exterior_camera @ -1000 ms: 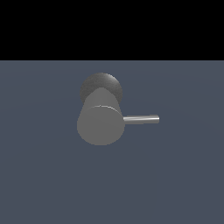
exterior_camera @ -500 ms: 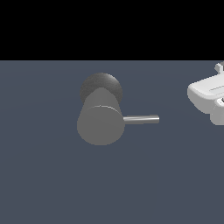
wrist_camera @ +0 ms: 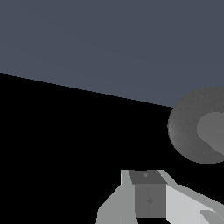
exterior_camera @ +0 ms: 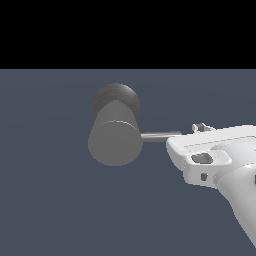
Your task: Turn on the faucet by rotating a designated handle.
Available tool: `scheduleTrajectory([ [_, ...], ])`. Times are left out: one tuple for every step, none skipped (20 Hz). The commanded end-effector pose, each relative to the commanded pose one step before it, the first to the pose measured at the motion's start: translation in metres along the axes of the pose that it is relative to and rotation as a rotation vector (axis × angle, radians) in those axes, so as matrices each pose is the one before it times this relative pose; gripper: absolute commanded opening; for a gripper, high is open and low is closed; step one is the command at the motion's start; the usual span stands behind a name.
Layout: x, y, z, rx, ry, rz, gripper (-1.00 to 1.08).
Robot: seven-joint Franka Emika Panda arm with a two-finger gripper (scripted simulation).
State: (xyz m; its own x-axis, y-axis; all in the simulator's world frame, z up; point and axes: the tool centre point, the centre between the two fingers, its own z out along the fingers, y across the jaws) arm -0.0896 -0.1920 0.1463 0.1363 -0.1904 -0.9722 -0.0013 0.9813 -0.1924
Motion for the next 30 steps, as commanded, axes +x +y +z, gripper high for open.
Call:
scheduleTrajectory([
  [0.01863,0.02594,-0.00491,-0.02933,0.04549,0.05203,-1.00],
  [0.00611,0.00860,-0.00128,-0.01033,0.01442,0.01700,-1.00],
  [0.00560,0.00787,-0.00113,-0.00966,0.01317,0.01543,-1.00],
  [0.00517,0.00727,-0.00103,-0.00912,0.01214,0.01408,-1.00],
  [0.00479,0.00675,-0.00094,-0.00866,0.01126,0.01290,-1.00],
  [0.00437,0.00614,-0.00083,-0.00800,0.01024,0.01166,-1.00],
  [0.00387,0.00542,-0.00069,-0.00710,0.00902,0.01032,-1.00],
  [0.00334,0.00465,-0.00055,-0.00607,0.00772,0.00897,-1.00],
  [0.00280,0.00386,-0.00041,-0.00501,0.00640,0.00757,-1.00],
  [0.00224,0.00309,-0.00033,-0.00406,0.00513,0.00599,-1.00],
  [0.00168,0.00235,-0.00030,-0.00324,0.00392,0.00429,-1.00],
  [0.00112,0.00165,-0.00032,-0.00256,0.00279,0.00248,-1.00],
  [0.00057,0.00098,-0.00034,-0.00194,0.00172,0.00066,-1.00],
  [0.00001,0.00016,-0.00019,-0.00067,0.00033,-0.00063,-1.00],
  [-0.00038,-0.00063,0.00019,0.00120,-0.00109,-0.00049,-1.00],
  [-0.00050,-0.00112,0.00065,0.00288,-0.00206,0.00060,-1.00],
  [-0.00044,-0.00136,0.00112,0.00425,-0.00264,0.00213,-1.00],
  [-0.00033,-0.00152,0.00151,0.00548,-0.00305,0.00381,-1.00],
  [-0.00016,-0.00158,0.00187,0.00648,-0.00326,0.00546,-1.00],
  [0.00002,-0.00133,0.00181,0.00612,-0.00282,0.00581,-1.00],
  [0.00010,-0.00094,0.00143,0.00472,-0.00203,0.00482,-1.00],
  [0.00012,-0.00063,0.00103,0.00337,-0.00138,0.00360,-1.00],
  [0.00009,-0.00038,0.00065,0.00211,-0.00083,0.00231,-1.00],
  [0.00003,-0.00008,0.00024,0.00063,-0.00025,0.00070,-1.00],
  [0.00000,0.00000,0.00000,0.00000,0.00000,0.00000,-1.00],
  [0.00000,0.00000,0.00000,0.00000,0.00000,0.00000,-1.00],
  [0.00000,0.00000,0.00000,0.00000,0.00000,0.00000,-1.00],
  [-0.00003,0.00023,-0.00022,-0.00093,0.00027,-0.00070,-1.00],
  [-0.00366,-0.00034,0.00000,0.00000,0.00000,0.00000,-1.00],
  [-0.00366,-0.00034,0.00000,0.00000,0.00000,0.00000,-1.00],
])
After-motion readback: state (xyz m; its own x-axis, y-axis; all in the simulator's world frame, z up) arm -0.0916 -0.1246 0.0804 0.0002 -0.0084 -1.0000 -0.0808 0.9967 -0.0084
